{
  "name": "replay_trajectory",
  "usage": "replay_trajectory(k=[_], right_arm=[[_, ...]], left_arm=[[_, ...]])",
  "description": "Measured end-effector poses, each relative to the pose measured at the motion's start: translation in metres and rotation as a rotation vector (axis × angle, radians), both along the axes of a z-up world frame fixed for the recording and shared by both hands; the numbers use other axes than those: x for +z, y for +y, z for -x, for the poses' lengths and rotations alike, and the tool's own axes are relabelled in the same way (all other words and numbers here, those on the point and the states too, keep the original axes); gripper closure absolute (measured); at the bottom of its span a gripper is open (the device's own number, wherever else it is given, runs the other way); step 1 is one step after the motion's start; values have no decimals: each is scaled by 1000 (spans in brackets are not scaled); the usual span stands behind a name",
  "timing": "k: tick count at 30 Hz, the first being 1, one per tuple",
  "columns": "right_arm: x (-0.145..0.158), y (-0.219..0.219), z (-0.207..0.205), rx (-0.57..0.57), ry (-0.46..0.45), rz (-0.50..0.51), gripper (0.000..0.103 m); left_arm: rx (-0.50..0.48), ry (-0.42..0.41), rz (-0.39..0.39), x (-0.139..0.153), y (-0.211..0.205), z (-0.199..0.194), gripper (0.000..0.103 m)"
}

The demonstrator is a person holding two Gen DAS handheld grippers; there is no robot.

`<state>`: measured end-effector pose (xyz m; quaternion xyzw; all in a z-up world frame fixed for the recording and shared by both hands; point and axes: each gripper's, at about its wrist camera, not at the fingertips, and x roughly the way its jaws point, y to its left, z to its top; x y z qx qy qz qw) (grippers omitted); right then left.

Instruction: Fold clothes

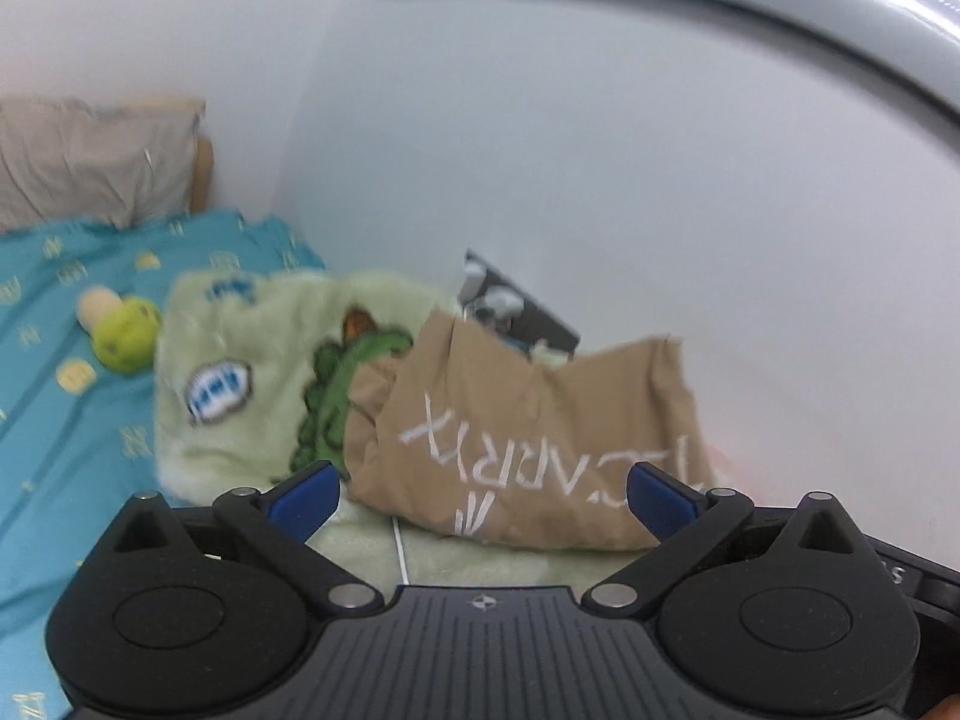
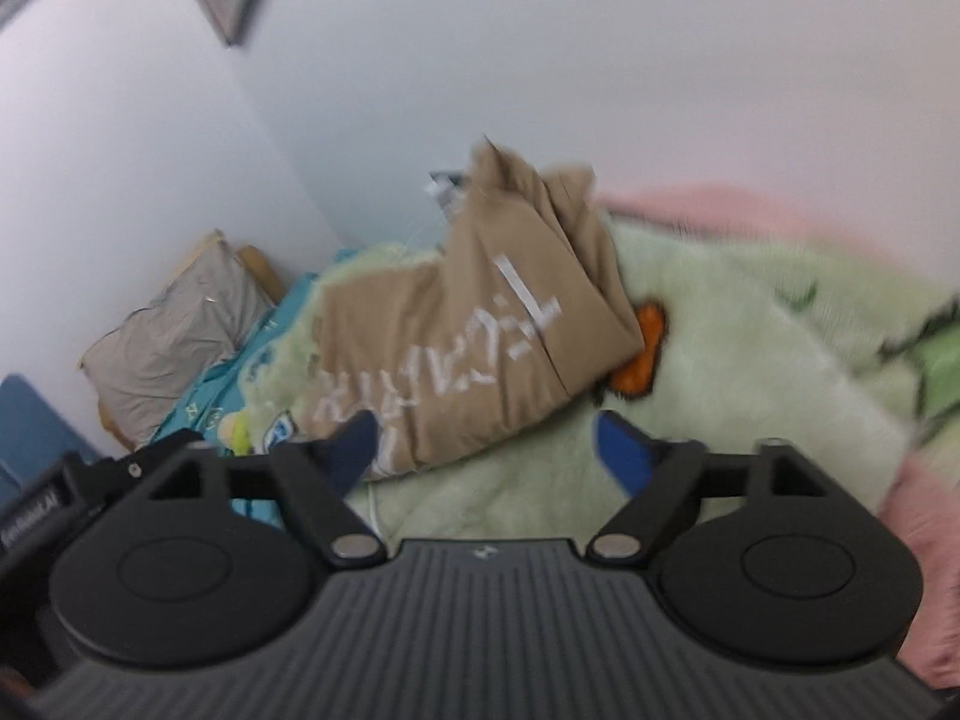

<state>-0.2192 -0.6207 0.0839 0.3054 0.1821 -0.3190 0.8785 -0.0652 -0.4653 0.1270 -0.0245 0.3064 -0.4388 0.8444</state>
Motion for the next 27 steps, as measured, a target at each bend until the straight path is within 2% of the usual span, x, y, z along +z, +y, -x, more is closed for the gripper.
replay_trajectory(k=[4, 10, 19, 27], right_arm=[[22, 10, 33, 25, -23, 37, 18], [21, 29, 42, 83, 13, 77, 18], [24, 48, 35, 38, 5, 194, 18], [0, 58, 10, 4, 37, 333, 18]], left_arm=[[22, -97, -32, 28, 18, 31, 0], [19, -149, -30, 43, 25, 59, 0], [16, -199, -34, 26, 33, 54, 0], [-11, -306, -38, -13, 36, 30, 0]])
